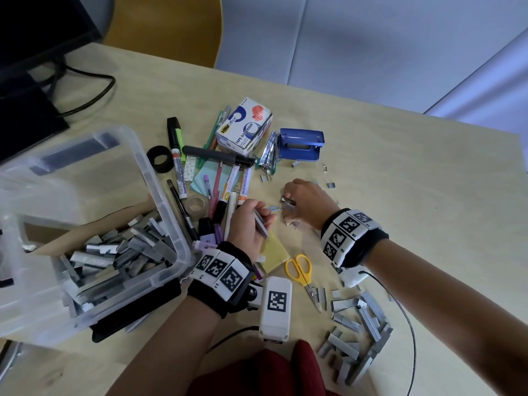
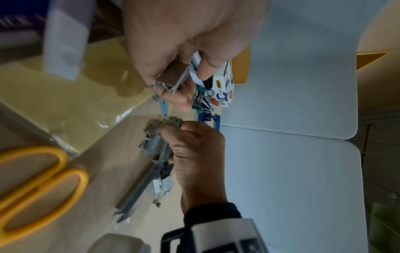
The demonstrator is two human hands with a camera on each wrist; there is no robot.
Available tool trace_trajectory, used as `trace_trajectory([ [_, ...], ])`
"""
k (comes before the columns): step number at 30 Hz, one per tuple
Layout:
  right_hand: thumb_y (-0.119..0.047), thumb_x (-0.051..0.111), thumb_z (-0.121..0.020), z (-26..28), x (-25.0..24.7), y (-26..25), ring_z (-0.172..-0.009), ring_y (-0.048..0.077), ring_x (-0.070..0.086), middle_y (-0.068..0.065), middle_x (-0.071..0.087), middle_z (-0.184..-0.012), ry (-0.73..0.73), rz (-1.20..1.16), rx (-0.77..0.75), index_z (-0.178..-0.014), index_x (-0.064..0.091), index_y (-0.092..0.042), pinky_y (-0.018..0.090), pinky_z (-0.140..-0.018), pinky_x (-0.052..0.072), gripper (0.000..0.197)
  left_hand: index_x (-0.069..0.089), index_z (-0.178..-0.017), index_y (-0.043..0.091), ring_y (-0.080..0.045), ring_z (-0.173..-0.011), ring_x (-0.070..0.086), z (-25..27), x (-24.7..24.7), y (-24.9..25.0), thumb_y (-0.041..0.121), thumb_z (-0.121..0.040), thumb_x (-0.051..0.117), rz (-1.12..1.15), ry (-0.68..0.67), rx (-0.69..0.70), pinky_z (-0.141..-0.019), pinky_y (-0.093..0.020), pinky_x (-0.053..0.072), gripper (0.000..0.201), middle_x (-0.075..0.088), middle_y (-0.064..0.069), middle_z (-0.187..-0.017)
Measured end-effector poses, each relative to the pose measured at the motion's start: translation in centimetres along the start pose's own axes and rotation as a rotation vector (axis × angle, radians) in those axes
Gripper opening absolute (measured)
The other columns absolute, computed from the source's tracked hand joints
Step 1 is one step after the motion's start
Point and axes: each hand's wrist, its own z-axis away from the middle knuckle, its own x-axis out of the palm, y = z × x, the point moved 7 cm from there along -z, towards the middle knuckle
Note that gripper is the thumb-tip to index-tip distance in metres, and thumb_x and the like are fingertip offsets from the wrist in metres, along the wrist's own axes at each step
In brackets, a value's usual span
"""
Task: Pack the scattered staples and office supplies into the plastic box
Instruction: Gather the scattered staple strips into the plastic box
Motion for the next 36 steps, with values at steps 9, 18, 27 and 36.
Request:
trace_trajectory([
  [9, -0.019, 0.074, -0.07, 2.8, -3.6, -4.0, -0.075, 0.015, 0.048, 0.0, 0.056, -0.081, 0.086, -0.358, -0.049, -0.09, 0.062, -0.006, 0.011, -0.057, 0.032, 0.027, 0.054, -0.092, 0.008, -0.018, -0.069, 0.057, -0.3, 2.3, -0.4, 0.029, -0.101, 0.025, 0.094, -0.16, -0.061, -0.06, -0.028, 0.044, 0.037, 0.059, -0.009, -0.077],
  [18, -0.014, 0.059, -0.083, -1.2, -6.1, -2.9, -0.078, 0.016, 0.055, 0.01, 0.067, -0.089, 0.219, -0.336, 0.003, -0.087, 0.065, 0.002, 0.022, -0.066, 0.039, 0.018, 0.042, -0.063, 0.015, -0.009, -0.028, 0.039, -1.5, 0.2, -0.3, 0.035, -0.098, 0.033, 0.036, -0.075, -0.122, -0.034, -0.009, 0.027, 0.042, 0.043, 0.004, -0.039],
  [27, -0.007, 0.061, -0.078, -5.2, -3.4, -0.7, -0.083, 0.024, 0.046, 0.01, 0.054, -0.099, 0.29, -0.28, 0.151, -0.094, 0.049, -0.005, 0.027, -0.067, 0.029, 0.02, 0.038, -0.059, 0.016, -0.008, -0.027, 0.032, -1.8, -0.9, -0.7, 0.034, -0.097, 0.034, -0.031, -0.042, -0.102, -0.034, -0.008, 0.022, 0.041, 0.038, 0.007, -0.037],
  [36, 0.003, 0.044, -0.079, -7.6, -4.2, -0.3, -0.078, 0.025, 0.041, 0.013, 0.047, -0.083, 0.362, -0.326, 0.191, -0.073, 0.037, -0.013, 0.028, -0.063, 0.025, 0.018, 0.038, -0.058, 0.017, -0.007, -0.026, 0.032, -1.7, -1.0, -0.3, 0.033, -0.096, 0.035, -0.047, -0.036, -0.102, -0.034, -0.009, 0.02, 0.041, 0.037, 0.008, -0.035],
])
